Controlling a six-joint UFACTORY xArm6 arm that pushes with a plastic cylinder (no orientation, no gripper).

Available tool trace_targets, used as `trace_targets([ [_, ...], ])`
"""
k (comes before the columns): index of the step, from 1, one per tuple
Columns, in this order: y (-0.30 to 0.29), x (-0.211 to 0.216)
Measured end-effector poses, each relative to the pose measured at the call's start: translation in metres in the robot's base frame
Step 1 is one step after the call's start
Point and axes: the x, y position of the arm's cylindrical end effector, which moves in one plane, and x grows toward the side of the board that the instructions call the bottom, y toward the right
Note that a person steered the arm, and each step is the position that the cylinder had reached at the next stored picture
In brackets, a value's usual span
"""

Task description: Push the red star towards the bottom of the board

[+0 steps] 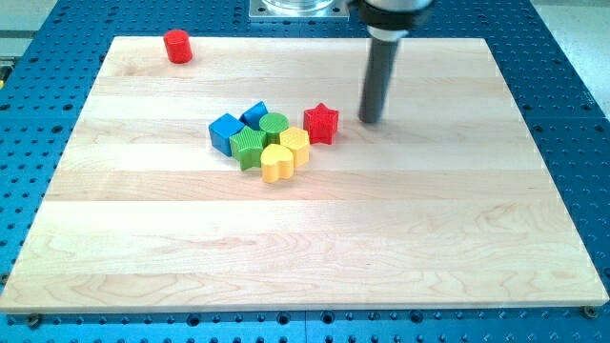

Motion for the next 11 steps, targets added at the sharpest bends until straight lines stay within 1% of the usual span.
trace_targets([
  [1,-0.060,-0.029],
  [2,-0.076,0.003],
  [3,0.019,0.104],
  [4,0.047,0.112],
  [5,-0.012,0.078],
  [6,-0.031,0.110],
  [7,0.018,0.135],
  [8,0.079,0.153],
  [9,0.069,0.155],
  [10,0.011,0.141],
  [11,0.025,0.181],
])
